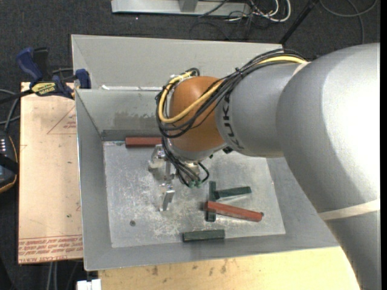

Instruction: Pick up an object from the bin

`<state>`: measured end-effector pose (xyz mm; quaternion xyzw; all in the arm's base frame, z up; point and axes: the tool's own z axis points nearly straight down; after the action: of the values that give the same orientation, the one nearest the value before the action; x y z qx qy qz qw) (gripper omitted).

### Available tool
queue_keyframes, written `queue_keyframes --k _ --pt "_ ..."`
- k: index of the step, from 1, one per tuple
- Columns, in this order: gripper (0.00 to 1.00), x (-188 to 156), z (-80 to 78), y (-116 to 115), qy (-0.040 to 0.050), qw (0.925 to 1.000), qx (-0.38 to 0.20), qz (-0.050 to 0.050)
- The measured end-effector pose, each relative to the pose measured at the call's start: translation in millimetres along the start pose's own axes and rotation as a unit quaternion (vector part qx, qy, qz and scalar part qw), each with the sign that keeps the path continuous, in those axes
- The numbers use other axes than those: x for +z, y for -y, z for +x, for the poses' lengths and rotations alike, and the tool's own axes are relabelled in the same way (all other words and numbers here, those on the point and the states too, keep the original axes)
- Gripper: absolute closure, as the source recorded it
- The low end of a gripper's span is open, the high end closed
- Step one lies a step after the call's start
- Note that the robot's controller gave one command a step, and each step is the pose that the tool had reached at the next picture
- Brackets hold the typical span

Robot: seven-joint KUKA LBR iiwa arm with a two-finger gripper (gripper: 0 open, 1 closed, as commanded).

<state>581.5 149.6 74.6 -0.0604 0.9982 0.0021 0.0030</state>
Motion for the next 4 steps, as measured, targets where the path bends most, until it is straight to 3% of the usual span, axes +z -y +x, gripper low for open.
queue_keyframes --k 1,2,3,4 --pt "0.0 0.0 -0.2 0.1 0.0006 1.0 0.0 0.0" --pt "1.0 -4.0 -53.7 82.9 0.0067 0.9912 -0.132 0.0" --pt "0.0 -1.4 -51.3 84.3 0.0028 0.9912 -0.133 0.001" --pt "0.0 -1.4 -51.4 84.4 0.0029 0.9912 -0.133 0.001"
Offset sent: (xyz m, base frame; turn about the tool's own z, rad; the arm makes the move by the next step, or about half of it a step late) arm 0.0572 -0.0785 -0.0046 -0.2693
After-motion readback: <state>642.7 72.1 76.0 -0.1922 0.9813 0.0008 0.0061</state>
